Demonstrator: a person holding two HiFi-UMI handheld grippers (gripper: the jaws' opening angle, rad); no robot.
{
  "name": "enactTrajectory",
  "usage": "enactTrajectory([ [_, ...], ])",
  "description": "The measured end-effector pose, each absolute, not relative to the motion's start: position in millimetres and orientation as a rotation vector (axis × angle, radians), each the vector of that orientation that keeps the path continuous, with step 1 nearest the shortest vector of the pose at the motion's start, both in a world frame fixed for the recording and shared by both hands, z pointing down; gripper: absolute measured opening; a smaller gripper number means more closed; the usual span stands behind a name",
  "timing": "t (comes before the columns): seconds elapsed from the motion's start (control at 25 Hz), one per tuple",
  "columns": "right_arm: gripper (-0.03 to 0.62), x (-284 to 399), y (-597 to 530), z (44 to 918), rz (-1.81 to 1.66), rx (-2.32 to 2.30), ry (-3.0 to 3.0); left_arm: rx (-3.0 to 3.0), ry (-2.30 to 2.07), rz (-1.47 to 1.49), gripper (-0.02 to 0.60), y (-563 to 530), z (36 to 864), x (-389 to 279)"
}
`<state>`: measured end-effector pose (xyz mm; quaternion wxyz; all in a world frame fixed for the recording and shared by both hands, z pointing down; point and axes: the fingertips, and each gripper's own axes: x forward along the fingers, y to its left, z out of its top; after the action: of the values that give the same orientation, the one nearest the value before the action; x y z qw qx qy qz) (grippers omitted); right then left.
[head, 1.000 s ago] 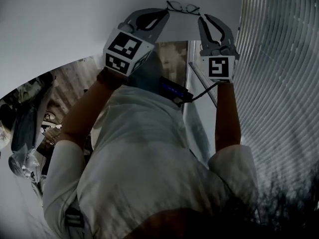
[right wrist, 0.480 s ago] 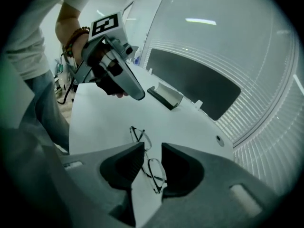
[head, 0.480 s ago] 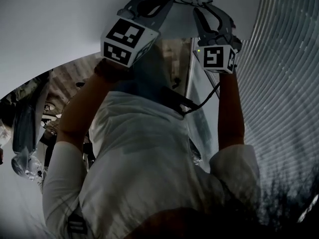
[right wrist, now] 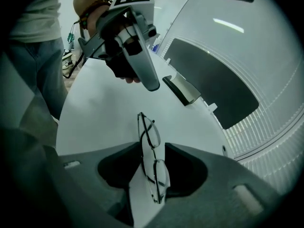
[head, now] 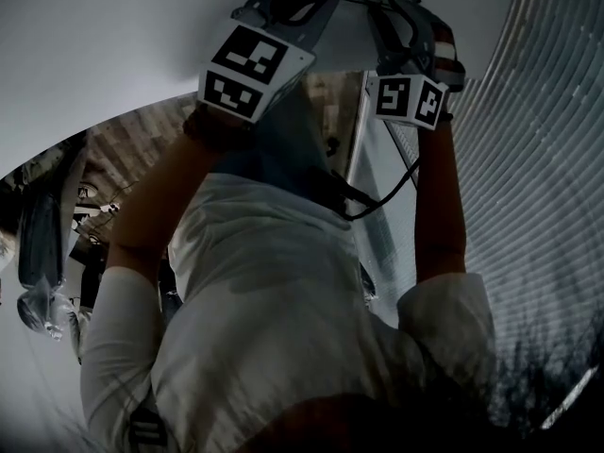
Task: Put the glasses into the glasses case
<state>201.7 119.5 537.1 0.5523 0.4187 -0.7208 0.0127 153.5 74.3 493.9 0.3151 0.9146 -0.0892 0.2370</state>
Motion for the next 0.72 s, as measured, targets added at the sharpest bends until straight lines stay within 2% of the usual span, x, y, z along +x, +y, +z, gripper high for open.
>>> enactTrajectory([
  [0.2, 0.141, 208, 115, 542, 0.013, 0.989, -1.698, 2.401, -0.236, 0.63, 0.0, 76, 498, 156],
  [0.36, 0.104, 209, 113, 544, 0.0, 0.972, -1.692, 2.395, -0.235, 0.63, 0.0, 77, 500, 155],
  [0.44, 0.041, 213, 111, 543, -0.013, 0.977, -1.684, 2.393, -0.233, 0.631, 0.0, 77, 501, 157],
  [0.72, 0.015, 212, 102, 526, -0.051, 1.007, -1.652, 2.395, -0.245, 0.616, 0.0, 72, 495, 146],
])
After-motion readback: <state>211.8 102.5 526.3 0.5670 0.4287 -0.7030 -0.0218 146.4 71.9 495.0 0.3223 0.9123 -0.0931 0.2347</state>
